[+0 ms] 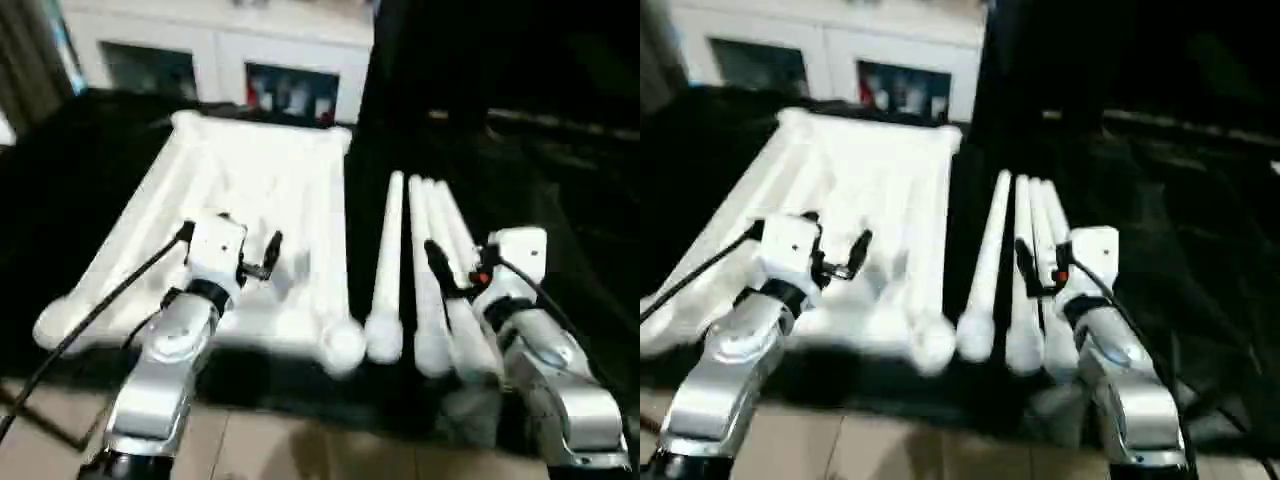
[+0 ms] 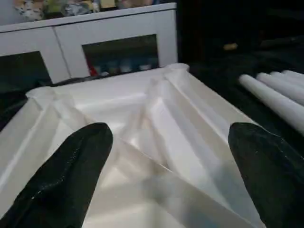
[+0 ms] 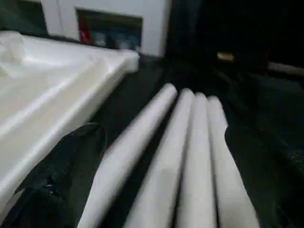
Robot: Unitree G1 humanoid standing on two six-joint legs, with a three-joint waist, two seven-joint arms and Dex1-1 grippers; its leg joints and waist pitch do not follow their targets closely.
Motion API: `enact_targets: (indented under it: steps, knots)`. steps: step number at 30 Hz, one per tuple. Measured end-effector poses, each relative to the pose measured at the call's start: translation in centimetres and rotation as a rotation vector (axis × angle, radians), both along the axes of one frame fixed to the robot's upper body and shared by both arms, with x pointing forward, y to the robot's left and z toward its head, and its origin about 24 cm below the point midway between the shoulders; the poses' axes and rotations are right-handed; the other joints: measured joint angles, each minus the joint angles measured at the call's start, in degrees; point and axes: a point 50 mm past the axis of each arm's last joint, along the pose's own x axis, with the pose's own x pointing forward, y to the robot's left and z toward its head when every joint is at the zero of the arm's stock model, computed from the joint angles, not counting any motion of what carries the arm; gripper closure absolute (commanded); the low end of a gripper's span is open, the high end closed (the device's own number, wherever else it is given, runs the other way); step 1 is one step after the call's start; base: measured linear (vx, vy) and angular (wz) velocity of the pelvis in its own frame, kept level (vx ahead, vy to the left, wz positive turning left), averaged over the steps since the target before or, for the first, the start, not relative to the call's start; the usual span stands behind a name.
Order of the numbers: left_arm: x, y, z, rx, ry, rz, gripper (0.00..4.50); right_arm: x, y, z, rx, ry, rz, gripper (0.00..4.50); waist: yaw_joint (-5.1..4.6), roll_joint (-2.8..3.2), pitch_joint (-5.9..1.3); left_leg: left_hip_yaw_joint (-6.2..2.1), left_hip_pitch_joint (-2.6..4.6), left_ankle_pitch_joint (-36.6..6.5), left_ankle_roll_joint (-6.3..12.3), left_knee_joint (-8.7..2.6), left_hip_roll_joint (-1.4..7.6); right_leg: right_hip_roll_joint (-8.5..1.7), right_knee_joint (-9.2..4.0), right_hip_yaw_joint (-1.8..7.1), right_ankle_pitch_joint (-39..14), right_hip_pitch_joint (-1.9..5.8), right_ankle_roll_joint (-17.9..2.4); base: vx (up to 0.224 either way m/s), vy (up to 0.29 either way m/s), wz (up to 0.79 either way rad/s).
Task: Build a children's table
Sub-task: Rotate table base
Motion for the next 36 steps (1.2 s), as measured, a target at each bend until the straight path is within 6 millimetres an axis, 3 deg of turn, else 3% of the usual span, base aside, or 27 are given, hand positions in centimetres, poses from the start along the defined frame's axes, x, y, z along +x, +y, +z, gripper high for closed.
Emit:
enact_targets:
  steps: [1,2,3,4,5,6,7,8,9,12,14,16,18,19,23,25,28,29,36]
  knots:
    - [-0.2,0.1,0.0,0.004,-0.002,-0.014,0.00,0.0,0.3,0.3,0.004,-0.012,0.035,0.11,0.02,1.66,0.32,-0.22,-0.34,4.30,1.86,-2.71,1.36,1.05,-0.13,-1.75,-0.78,1.39,0.37,0.223,0.063,-0.09]
    - [-0.6,0.4,-0.2,0.012,0.011,-0.025,0.00,0.0,1.0,0.2,0.020,-0.004,0.075,0.11,0.07,2.41,0.73,-1.19,0.20,6.39,1.59,-1.98,2.02,0.79,0.31,-3.10,-1.77,2.25,0.61,0.253,0.073,-0.20]
    - [-0.8,1.1,-0.4,0.031,0.027,-0.039,0.00,0.0,1.9,0.3,0.036,-0.002,0.140,0.11,-1.00,1.17,0.61,-1.79,0.45,5.41,1.83,-1.66,1.24,-0.19,3.83,-3.25,-3.20,1.51,-0.14,0.253,0.073,-0.20]
    - [-0.9,1.4,-0.5,0.034,0.035,-0.060,0.00,-0.1,2.1,0.6,0.039,-0.003,0.175,0.11,-1.49,0.46,0.37,-1.82,0.43,4.98,2.10,-1.48,0.91,-0.51,6.62,-2.38,-3.25,-0.15,0.14,0.229,0.002,-0.11]
    - [-1.1,1.5,-0.5,0.037,0.045,-0.101,0.00,-0.1,2.0,0.9,0.029,-0.010,0.220,0.11,-1.78,0.25,0.18,-1.94,0.45,4.68,2.29,-1.32,0.74,-0.87,8.11,-1.88,-3.01,-1.87,0.81,0.167,-0.006,-0.09]
    - [-1.6,1.1,-0.2,0.046,0.052,-0.203,0.00,-0.4,1.6,1.6,-0.015,-0.021,0.312,0.11,-1.81,-0.38,-0.23,-2.25,0.47,4.44,2.30,-0.97,0.34,-1.26,7.72,-0.47,-1.52,-4.17,3.40,0.167,-0.006,-0.09]
    - [-1.9,0.6,0.1,0.047,0.052,-0.266,0.00,-0.6,1.4,1.9,-0.038,-0.026,0.357,0.11,-1.75,-0.68,-0.33,-2.44,0.45,4.50,2.16,-0.82,-0.25,-1.91,6.35,0.82,0.30,-5.84,5.87,-0.010,0.013,-0.26]
    - [-2.1,0.5,0.4,0.047,0.051,-0.316,0.00,-0.8,1.3,2.1,-0.052,-0.027,0.403,0.11,-1.77,-1.42,-0.60,-2.26,0.36,4.50,2.16,-0.68,-1.34,-3.09,2.92,2.51,2.94,-6.90,6.52,-0.131,0.005,-0.17]
    - [-2.3,0.2,0.7,0.045,0.055,-0.391,0.00,-1.2,1.1,2.1,-0.065,-0.002,0.478,0.11,-2.32,-1.79,-0.73,-1.73,0.01,4.42,2.06,-0.58,-1.75,-3.64,3.21,3.55,3.79,-7.67,5.06,-0.131,0.005,-0.17]
    - [-2.9,0.3,1.1,0.076,0.092,-0.528,0.00,-2.0,0.4,1.5,-0.094,0.074,0.593,0.11,-2.40,-1.66,-0.64,-0.60,0.58,5.03,0.80,-3.15,-0.39,-2.94,1.63,3.00,4.83,-7.42,4.11,-0.033,-0.070,-0.02]
    - [-3.1,0.9,1.0,0.101,0.130,-0.566,0.00,-2.2,0.4,1.8,-0.106,0.078,0.642,0.11,-2.34,-1.39,-0.42,-0.09,1.22,5.33,-0.34,-3.46,0.73,-2.89,0.68,1.88,5.23,-6.71,3.23,-0.058,-0.043,0.01]
    - [-3.3,1.8,1.0,0.174,0.199,-0.644,0.00,-2.5,0.2,2.3,-0.156,0.098,0.732,0.11,-2.08,-1.24,-0.14,1.01,1.62,5.36,-0.55,-3.43,1.53,-2.89,0.60,1.70,5.17,-6.37,3.32,-0.077,-0.019,0.03]
    - [-3.3,2.2,1.1,0.198,0.224,-0.672,0.00,-2.6,-0.1,2.5,-0.182,0.110,0.761,0.11,-1.95,-1.12,0.11,1.56,1.85,5.35,-0.55,-3.42,1.82,-2.99,0.56,1.73,5.14,-6.21,3.36,-0.042,-0.001,0.02]
    - [-3.3,2.3,1.2,0.206,0.251,-0.707,0.29,-2.8,-0.1,2.5,-0.196,0.126,0.798,0.00,-1.66,-1.01,0.32,1.68,1.98,5.35,-0.55,-3.42,1.88,-3.02,0.52,1.73,5.14,-6.08,3.37,-0.084,0.008,0.02]
    - [-3.4,3.0,1.6,0.264,0.347,-0.799,0.42,-3.5,-0.3,3.0,-0.238,0.180,0.909,0.00,-1.65,-0.72,0.81,1.68,2.40,5.35,-0.53,-3.46,2.02,-3.04,-0.12,1.49,5.12,-5.80,3.39,-0.091,0.014,0.00]
    - [-3.5,3.5,1.5,0.275,0.415,-0.824,0.80,-3.8,-0.4,3.2,-0.242,0.197,0.954,0.00,-1.91,-0.64,0.92,1.62,2.32,5.35,-0.53,-3.43,2.03,-3.20,-0.40,1.17,5.11,-5.62,3.39,-0.026,0.014,-0.05]
    - [-3.5,4.2,1.2,0.304,0.488,-0.848,0.84,-4.3,-0.4,3.6,-0.259,0.220,0.998,0.00,-2.14,-0.51,1.06,1.50,2.25,5.35,-0.53,-3.46,2.13,-3.67,-1.03,0.16,5.11,-5.55,3.39,0.000,0.000,0.00]
    - [-3.5,4.4,1.1,0.318,0.501,-0.846,1.15,-4.3,-0.4,3.7,-0.252,0.226,1.012,0.00,-2.23,-0.50,1.07,1.50,2.25,5.35,-0.53,-3.45,2.13,-3.91,-1.12,-0.15,5.11,-5.57,3.39,-0.055,0.048,-0.19]
    - [-1.5,5.1,0.6,0.437,0.508,-0.806,1.74,-5.0,0.0,4.1,-0.249,0.259,1.092,0.00,-3.00,-0.37,1.36,1.33,2.42,5.34,-0.53,-3.48,2.58,-4.61,-2.33,-2.18,5.11,-5.03,3.38,0.000,0.000,0.00]
